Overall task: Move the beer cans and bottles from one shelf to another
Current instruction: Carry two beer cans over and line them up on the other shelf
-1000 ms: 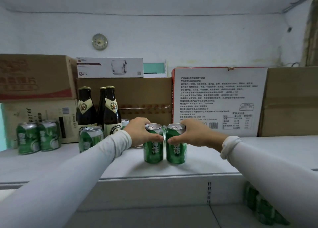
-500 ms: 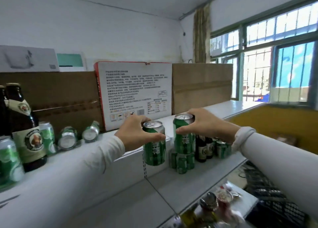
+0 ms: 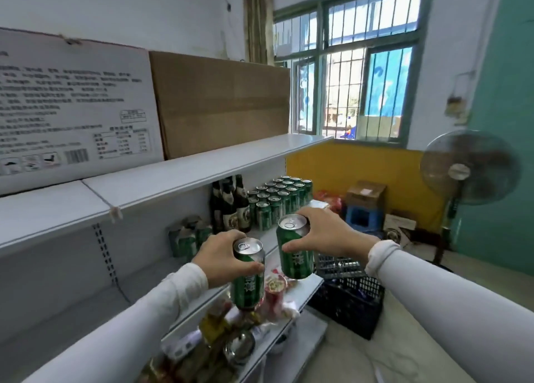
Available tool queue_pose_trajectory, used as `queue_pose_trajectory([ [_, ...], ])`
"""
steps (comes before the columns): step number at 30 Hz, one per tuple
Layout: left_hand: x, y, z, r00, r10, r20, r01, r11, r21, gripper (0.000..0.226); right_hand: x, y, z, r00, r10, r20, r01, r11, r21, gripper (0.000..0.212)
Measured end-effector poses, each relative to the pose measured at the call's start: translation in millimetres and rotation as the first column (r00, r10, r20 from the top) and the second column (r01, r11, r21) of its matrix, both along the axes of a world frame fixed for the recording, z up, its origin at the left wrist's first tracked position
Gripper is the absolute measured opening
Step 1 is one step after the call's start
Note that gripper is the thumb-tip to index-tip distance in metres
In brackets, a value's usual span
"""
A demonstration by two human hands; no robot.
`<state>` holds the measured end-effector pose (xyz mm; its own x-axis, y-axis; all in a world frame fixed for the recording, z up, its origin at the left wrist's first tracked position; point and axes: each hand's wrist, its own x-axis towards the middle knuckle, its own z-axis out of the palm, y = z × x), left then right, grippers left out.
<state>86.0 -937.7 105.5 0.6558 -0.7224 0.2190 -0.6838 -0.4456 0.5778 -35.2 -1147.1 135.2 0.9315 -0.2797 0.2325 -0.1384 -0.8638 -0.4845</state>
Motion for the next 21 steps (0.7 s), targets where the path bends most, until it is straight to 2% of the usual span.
queue_pose_trajectory([
  [2,-3,-20,-18,0.999,0.03,-0.012,-0.03,1.0,0.002,0.063,4,-20,-18,1.0,0.027,-0.011,-0.026,0.998,0.05,0.065],
  [7,7,-46,-58,0.986,0.159,-0.047,-0.158,0.987,0.025,0.079,38,-49,-58,0.994,0.108,-0.019,-0.103,0.983,0.154,0.051],
  [10,27,-46,-76,0.966,0.256,-0.039,-0.254,0.966,0.058,0.079,74,-57,-81,0.984,0.175,-0.039,-0.164,0.967,0.193,0.047],
  [13,57,-42,-91,0.937,0.344,-0.06,-0.341,0.939,0.046,0.076,116,-60,-102,0.975,0.214,-0.06,-0.197,0.957,0.212,0.052],
  [17,102,-37,-109,0.895,0.428,-0.121,-0.427,0.903,0.036,0.061,176,-60,-121,0.961,0.262,-0.085,-0.241,0.949,0.204,0.058],
  [21,142,-35,-118,0.853,0.509,-0.115,-0.501,0.861,0.089,0.062,230,-56,-128,0.951,0.287,-0.113,-0.265,0.947,0.18,0.062],
])
